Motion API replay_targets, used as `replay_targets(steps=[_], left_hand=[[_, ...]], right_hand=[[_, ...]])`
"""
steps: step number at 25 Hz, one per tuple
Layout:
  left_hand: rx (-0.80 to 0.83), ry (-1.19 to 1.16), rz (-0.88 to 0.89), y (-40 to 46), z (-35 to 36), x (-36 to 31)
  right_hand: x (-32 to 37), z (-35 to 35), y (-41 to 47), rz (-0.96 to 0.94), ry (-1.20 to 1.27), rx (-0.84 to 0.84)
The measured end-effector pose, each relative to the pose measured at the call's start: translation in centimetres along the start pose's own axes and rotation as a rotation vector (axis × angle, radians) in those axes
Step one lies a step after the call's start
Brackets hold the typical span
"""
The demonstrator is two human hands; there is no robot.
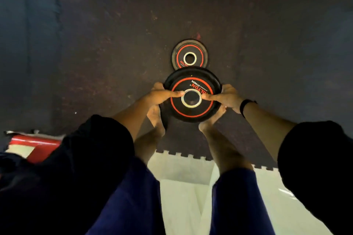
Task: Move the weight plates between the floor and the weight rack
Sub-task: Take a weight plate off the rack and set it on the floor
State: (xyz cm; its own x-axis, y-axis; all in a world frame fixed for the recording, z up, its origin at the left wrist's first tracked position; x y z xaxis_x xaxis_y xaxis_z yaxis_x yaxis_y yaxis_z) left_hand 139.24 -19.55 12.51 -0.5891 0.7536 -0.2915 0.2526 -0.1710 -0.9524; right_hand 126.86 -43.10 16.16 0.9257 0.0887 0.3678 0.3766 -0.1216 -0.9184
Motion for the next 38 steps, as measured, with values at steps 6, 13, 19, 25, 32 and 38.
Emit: replay_targets(steps=[6,13,19,25,32,38], left_hand=[[-0.002,0.013,0.287,-24.0,-3.4,-10.5],[-0.222,0.035,0.680,-46.0,-11.5,-19.3],[-0.653,-0.106,0.895,-62.6,-16.9,-18.1],[-1.189,-0.402,1.061,-78.4,-17.1,-7.7],[-1.663,-0.702,1.081,-93.9,-13.7,10.7],[-1.933,-0.851,0.898,-99.3,-7.9,31.7]], right_hand=[[11.3,-3.8,-23.8,-0.180,-0.053,-0.113],[27.0,-5.6,-41.8,-0.595,-0.188,-0.108],[37.7,-2.7,-52.0,-0.974,-0.371,0.001],[43.1,5.5,-65.1,-1.383,-0.376,0.238],[40.5,23.6,-77.6,-1.590,-0.235,0.686],[29.6,40.6,-83.5,-1.562,-0.363,0.972]])
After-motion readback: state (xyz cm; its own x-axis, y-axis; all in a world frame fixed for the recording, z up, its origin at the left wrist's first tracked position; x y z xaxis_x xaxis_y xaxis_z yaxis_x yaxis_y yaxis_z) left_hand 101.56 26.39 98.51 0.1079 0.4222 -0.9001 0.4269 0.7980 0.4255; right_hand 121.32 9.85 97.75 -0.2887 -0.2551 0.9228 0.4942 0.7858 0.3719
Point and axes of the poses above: each hand's wrist, its own y-axis towards the middle knuckle, its own z-axis out of the palm, x = y × z, the point moved 8 cm from there along y, towards the middle knuckle, and after that the axes turned 2 degrees about -y, right-handed, at the moved point
